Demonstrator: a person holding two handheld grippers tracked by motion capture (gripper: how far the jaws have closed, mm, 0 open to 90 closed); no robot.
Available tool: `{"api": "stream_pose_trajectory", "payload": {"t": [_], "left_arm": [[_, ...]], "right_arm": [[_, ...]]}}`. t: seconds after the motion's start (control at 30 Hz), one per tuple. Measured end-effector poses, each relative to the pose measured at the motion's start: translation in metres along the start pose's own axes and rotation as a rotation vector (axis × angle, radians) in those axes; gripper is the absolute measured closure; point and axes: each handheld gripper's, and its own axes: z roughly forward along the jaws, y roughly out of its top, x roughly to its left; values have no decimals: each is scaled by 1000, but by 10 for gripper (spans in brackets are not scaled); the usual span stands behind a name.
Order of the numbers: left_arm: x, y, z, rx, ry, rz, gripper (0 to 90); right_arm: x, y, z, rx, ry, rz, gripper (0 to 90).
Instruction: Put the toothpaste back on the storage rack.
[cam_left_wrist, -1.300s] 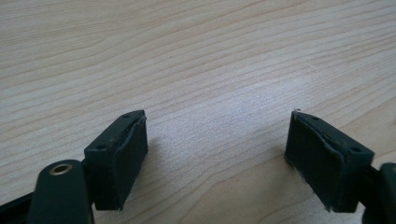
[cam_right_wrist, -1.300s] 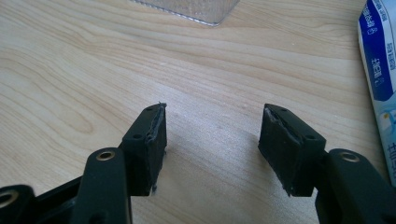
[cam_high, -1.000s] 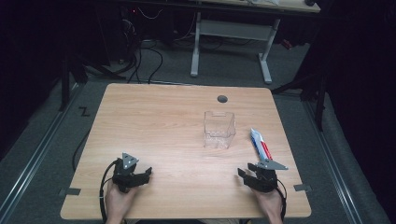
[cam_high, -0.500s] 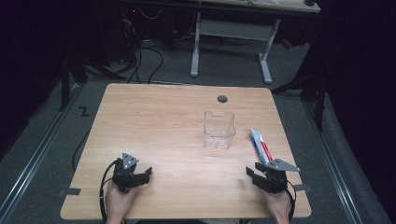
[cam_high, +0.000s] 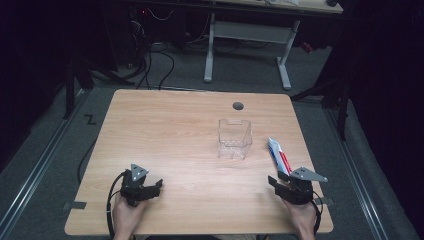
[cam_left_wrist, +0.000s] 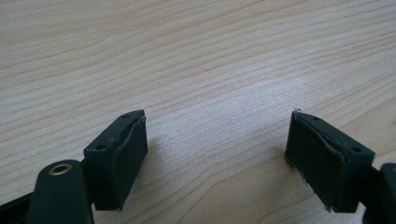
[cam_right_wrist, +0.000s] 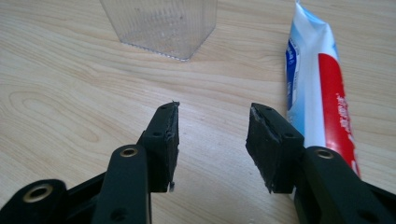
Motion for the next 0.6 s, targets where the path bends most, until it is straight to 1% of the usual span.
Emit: {"api": "stream_pose_trajectory", "payload": {"t": [0.1, 0.13, 0.23, 0.3, 0.33, 0.37, 0.4, 0.47, 0.5, 0.57, 0.6], "left_arm": [[0, 0, 0, -2, 1, -1, 210], [0, 0, 0, 0, 0, 0, 210], [0, 0, 0, 0, 0, 0, 210], [0, 0, 0, 0, 0, 0, 210], [0, 0, 0, -2, 1, -1, 210], [0, 0, 0, -2, 1, -1, 210], [0, 0, 0, 0, 0, -1, 210], [0, 0, 0, 0, 0, 0, 210], [0, 0, 0, 0, 0, 0, 210], [0, 0, 0, -1, 0, 0, 210], [0, 0, 0, 0, 0, 0, 210]], "right_arm": [[-3, 4, -3, -3, -10, 5, 545], [-6, 6, -5, -1, -17, 14, 552], [-10, 7, -6, 4, -18, 17, 557], [-13, 8, -7, 7, -20, 24, 564], [-18, 9, -7, 11, -17, 29, 564], [-18, 9, -7, 11, -17, 29, 564], [-22, 10, -8, 14, -22, 39, 565], [-23, 10, -9, 11, -25, 43, 565], [-29, 11, -10, 14, -31, 50, 565], [-29, 11, -10, 12, -32, 54, 564], [-33, 13, -10, 14, -37, 57, 563]]}}
